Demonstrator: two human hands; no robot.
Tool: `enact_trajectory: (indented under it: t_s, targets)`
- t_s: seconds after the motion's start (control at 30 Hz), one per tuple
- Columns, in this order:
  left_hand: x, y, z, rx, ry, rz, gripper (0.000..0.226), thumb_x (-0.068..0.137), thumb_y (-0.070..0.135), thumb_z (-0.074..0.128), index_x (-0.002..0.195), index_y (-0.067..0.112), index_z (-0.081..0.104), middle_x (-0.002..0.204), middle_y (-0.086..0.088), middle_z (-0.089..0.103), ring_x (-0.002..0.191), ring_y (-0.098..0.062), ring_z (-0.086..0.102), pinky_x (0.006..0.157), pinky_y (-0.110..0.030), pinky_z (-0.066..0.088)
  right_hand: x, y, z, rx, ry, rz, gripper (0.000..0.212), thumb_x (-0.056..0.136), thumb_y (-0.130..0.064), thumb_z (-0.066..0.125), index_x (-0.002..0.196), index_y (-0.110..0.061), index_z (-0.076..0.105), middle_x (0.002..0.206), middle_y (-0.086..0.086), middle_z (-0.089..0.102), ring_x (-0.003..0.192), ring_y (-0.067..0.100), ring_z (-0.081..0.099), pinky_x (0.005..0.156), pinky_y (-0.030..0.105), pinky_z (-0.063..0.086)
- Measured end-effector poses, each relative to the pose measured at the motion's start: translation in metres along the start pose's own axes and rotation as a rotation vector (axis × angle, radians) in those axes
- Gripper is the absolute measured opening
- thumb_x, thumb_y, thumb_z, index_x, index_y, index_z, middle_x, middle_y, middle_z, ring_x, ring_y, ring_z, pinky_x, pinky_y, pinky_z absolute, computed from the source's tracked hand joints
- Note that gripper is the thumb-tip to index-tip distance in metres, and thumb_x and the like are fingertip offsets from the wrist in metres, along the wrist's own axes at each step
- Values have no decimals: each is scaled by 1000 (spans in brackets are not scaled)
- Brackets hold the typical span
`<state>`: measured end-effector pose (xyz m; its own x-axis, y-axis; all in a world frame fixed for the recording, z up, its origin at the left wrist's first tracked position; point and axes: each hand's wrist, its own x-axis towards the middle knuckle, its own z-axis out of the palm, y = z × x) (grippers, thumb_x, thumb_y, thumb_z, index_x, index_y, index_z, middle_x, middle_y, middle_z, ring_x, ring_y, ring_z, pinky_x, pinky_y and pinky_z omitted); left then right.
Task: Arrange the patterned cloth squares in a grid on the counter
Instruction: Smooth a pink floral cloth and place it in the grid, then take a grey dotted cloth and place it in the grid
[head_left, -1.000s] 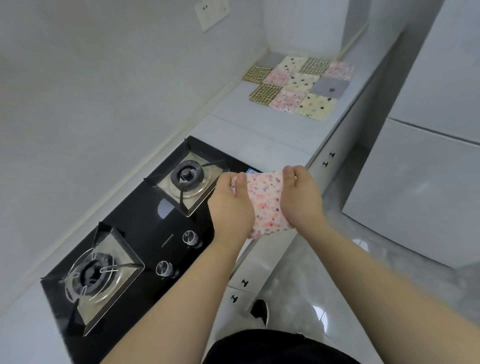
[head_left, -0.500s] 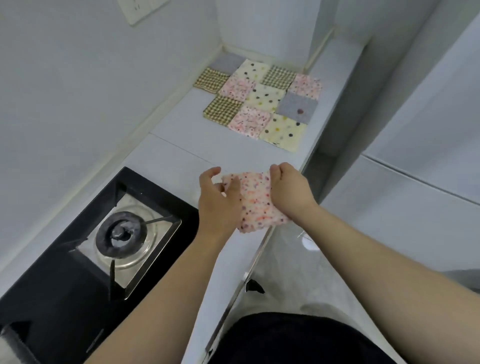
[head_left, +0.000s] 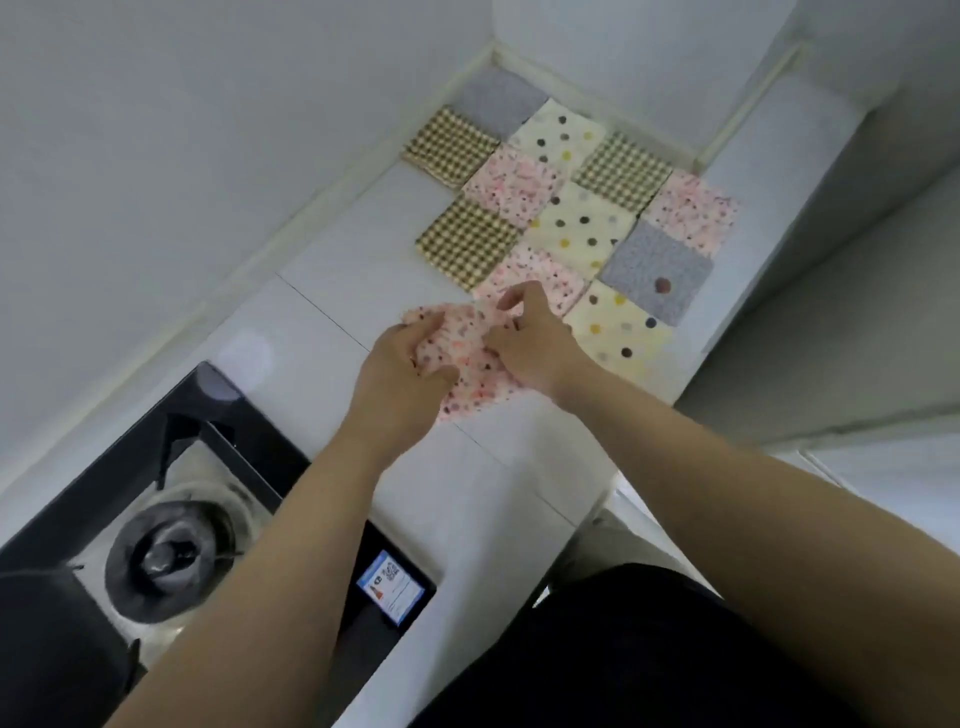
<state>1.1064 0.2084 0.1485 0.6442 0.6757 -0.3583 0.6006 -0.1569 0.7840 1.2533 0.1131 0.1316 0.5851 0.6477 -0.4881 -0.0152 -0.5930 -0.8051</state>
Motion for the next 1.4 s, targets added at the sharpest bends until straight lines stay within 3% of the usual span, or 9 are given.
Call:
enact_trajectory:
  t_s: [0.13, 0.23, 0.4, 0.63, 0.7, 0.9, 1.07, 1.2, 1.4]
  targets:
    - [68, -1, -9, 14, 66, -84, 74, 83, 17, 69, 151, 29, 44, 149, 0, 44, 134, -24, 50, 110, -45, 46, 77, -30, -10, -170, -105, -118, 20, 95, -9, 51, 96, -23, 65, 87, -9, 63, 72, 11, 61, 60, 23, 46]
    - [117, 5, -11, 19, 143, -137, 76, 83, 18, 66, 152, 31, 40, 150, 2, 43, 133, -23, 51, 108, -45, 48, 138, -54, -20, -285, -170, -213, 27, 92, -6, 54, 107, -22, 70, 109, -10, 64, 78, 1, 57, 65, 16, 41]
    - [195, 18, -10, -24, 286, -210, 76, 88, 9, 68, 155, 25, 37, 153, 2, 41, 130, -22, 55, 106, -41, 51, 228, -88, -29, -542, -216, -390, 47, 92, 3, 54, 136, -13, 61, 145, 9, 54, 131, 23, 53, 94, 20, 41]
    - [263, 22, -3, -2, 359, -295, 74, 90, 7, 64, 157, 19, 35, 155, 0, 39, 137, -18, 46, 112, -27, 41, 301, -94, -20, -762, -173, -549, 39, 93, 3, 46, 128, -4, 61, 133, 12, 48, 121, 26, 48, 102, 34, 44]
    - [276, 18, 0, 26, 370, -319, 73, 92, 6, 62, 158, 18, 33, 156, -1, 36, 139, -18, 42, 104, -17, 35, 314, -90, -15, -794, -179, -576, 38, 93, 1, 46, 127, -4, 60, 131, 12, 47, 120, 26, 46, 100, 34, 44]
    - [294, 10, 4, 172, 378, -357, 69, 94, 9, 59, 157, 17, 31, 159, -3, 26, 139, -19, 39, 96, -13, 28, 330, -80, -2, -899, -152, -656, 35, 92, 0, 51, 126, -6, 56, 133, 13, 43, 124, 30, 40, 91, 32, 40]
    - [292, 10, 8, 461, 462, -328, 60, 90, 23, 67, 145, 19, 44, 159, -4, 21, 135, -29, 42, 104, -38, 44, 325, -83, 2, -999, -46, -734, 40, 92, -13, 56, 132, -10, 58, 150, 8, 38, 136, 34, 35, 107, 42, 36]
    - [290, 7, 7, 726, 386, -103, 63, 85, 16, 64, 145, 15, 46, 158, -5, 36, 143, -28, 35, 115, -42, 32, 329, -91, -3, -1104, -100, -783, 44, 95, -29, 44, 133, -11, 59, 147, 3, 46, 133, 35, 37, 107, 45, 34]
    - [294, 2, 3, 663, 183, -159, 72, 92, 22, 57, 157, 14, 30, 166, -5, 22, 153, -24, 18, 125, -43, 18, 339, -96, -3, -1252, -171, -801, 42, 95, -14, 54, 137, -11, 55, 147, 5, 46, 133, 34, 36, 106, 49, 35]
